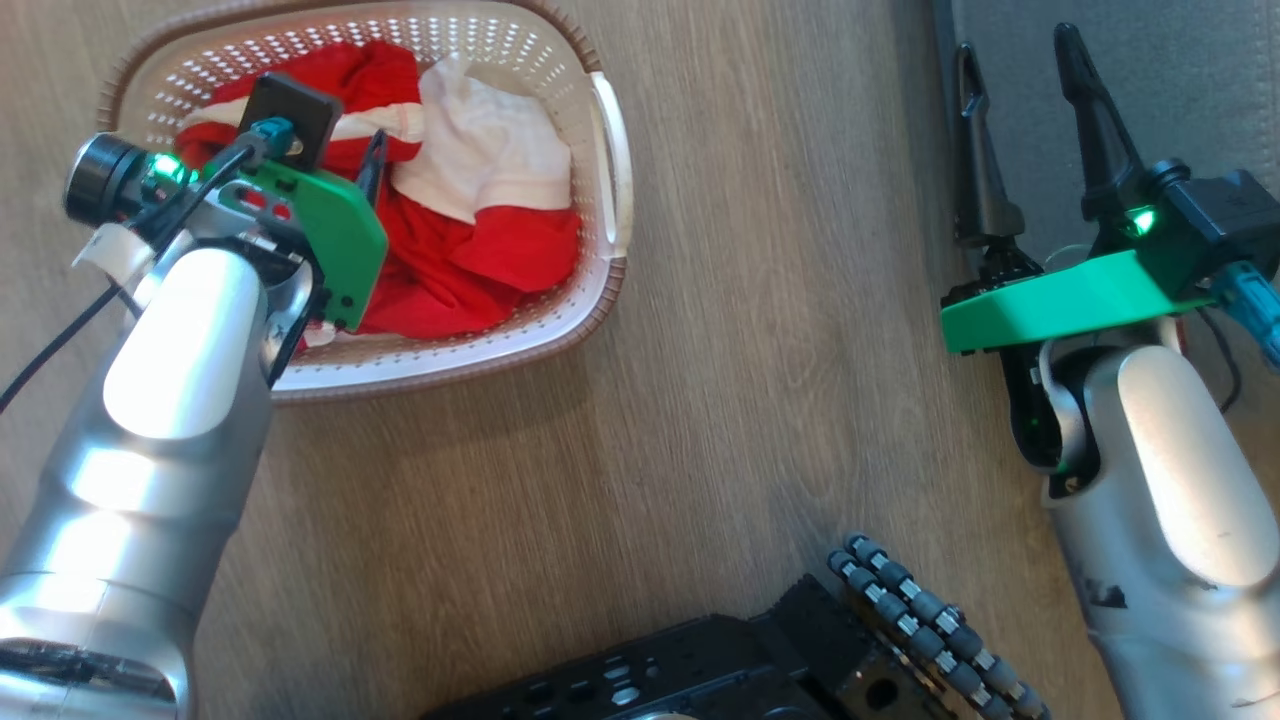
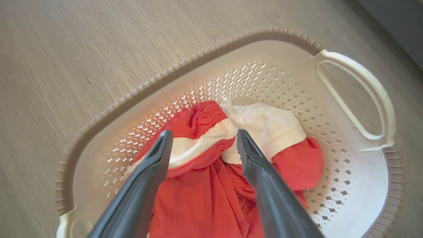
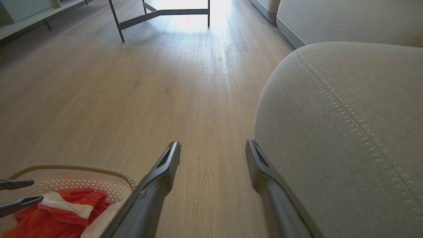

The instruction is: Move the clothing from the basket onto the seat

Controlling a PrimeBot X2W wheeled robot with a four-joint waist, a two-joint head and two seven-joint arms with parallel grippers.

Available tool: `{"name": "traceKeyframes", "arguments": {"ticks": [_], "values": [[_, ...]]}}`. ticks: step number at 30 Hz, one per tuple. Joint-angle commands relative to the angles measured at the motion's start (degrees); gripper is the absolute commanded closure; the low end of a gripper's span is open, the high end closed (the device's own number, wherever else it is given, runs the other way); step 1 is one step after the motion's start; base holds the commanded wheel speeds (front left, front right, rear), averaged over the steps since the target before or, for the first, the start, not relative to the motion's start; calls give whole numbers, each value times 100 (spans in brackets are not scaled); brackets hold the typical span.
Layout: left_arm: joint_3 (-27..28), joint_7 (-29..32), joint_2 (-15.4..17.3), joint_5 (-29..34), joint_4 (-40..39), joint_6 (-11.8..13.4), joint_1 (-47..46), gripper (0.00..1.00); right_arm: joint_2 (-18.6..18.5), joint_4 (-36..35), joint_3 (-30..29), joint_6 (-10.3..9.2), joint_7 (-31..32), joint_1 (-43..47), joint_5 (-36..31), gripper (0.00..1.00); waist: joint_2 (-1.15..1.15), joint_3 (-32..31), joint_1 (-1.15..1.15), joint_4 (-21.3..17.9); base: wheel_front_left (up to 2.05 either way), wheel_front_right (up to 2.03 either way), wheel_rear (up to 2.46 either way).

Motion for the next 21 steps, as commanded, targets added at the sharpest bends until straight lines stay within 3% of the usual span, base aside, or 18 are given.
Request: {"name": "traceKeyframes", "arguments": {"ticks": [1,21], "values": [[118,25,136,41,-80,43,-116,0,46,-174,85,40,-27,244,48,0,0,54,0,-50,0,0,0],[46,120,443,125,1187,318,-1013,0,180,-150,388,40,-27,125,117,0,0,542,0,-327,0,0,0]]}}
